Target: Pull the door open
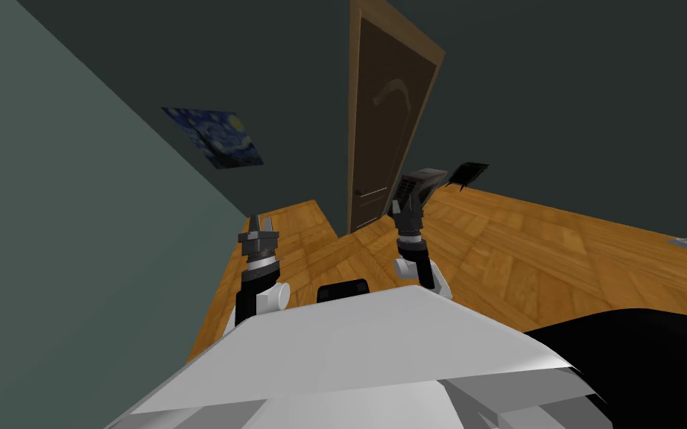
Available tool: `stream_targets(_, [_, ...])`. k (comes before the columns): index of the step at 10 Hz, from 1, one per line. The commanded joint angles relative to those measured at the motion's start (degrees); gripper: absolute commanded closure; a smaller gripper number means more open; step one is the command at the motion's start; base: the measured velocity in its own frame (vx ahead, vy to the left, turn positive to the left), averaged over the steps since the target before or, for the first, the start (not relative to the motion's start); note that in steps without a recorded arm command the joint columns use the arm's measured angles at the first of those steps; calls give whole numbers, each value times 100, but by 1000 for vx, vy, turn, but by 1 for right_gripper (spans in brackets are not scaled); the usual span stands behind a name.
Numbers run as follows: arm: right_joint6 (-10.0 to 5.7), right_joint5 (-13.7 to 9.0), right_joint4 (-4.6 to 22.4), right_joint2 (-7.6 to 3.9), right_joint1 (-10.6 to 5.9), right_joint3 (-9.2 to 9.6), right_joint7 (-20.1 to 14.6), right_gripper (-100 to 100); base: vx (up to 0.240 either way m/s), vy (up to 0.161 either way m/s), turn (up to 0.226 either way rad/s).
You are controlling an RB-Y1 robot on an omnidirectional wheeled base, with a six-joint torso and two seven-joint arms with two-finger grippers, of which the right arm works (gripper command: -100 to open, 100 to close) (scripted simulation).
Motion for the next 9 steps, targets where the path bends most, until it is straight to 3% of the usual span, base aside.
stream_targets(1, [-18,-29,278,-93,-75,-6,-38,-100,109,-63,119])
stream_targets(9, [-200,-151,1561,-458,-410,-39,-178,-100,86,-57,111])
